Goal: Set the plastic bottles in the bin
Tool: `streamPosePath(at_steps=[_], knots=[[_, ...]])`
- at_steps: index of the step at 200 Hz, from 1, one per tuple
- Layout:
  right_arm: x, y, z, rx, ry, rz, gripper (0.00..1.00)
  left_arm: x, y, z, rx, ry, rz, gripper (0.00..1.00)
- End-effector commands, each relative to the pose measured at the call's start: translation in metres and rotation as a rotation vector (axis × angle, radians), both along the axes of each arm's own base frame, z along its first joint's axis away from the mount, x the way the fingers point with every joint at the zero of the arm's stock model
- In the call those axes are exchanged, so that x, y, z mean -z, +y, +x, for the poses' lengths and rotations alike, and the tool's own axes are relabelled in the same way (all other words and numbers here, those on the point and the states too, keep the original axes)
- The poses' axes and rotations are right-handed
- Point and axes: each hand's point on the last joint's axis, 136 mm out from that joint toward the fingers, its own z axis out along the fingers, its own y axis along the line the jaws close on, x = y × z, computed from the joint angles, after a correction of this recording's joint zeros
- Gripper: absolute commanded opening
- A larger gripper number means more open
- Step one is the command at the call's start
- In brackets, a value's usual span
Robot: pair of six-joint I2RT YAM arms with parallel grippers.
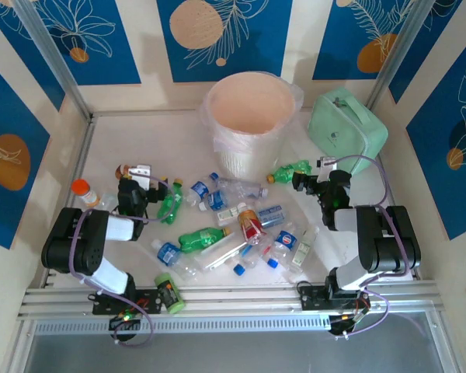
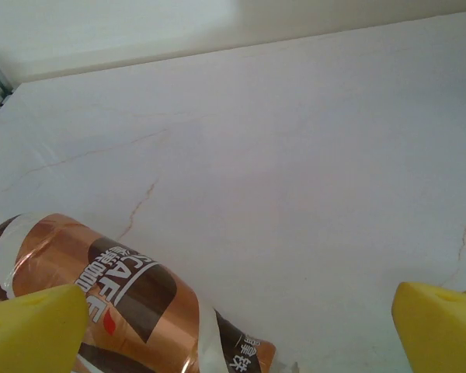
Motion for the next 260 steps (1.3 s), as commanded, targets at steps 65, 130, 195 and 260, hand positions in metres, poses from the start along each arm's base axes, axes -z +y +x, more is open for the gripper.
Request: streamPosePath(at_steps=[65, 130, 195, 260], knots=[[-0.006, 0.002, 0.003, -0.015, -0.025, -0.010, 0.99, -0.002, -0.002, 0.004, 0.019, -0.001, -0.012, 1.00], [-0.006, 0.002, 0.003, -0.016, -0.025, -0.008, 0.99, -0.001, -0.002, 0.005, 0.018, 0.004, -0.013, 1.00], [-0.010, 0.001, 0.004, -0.004, -0.039, -0.010, 0.99, -0.003, 0.000, 0.005, 0.012, -0.005, -0.013, 1.00], [-0.108, -0.044, -0.060, 0.587, 0.371, 0.408, 0.99, -0.149, 0.012, -0.010, -0.274, -0.024, -0.279, 1.00]])
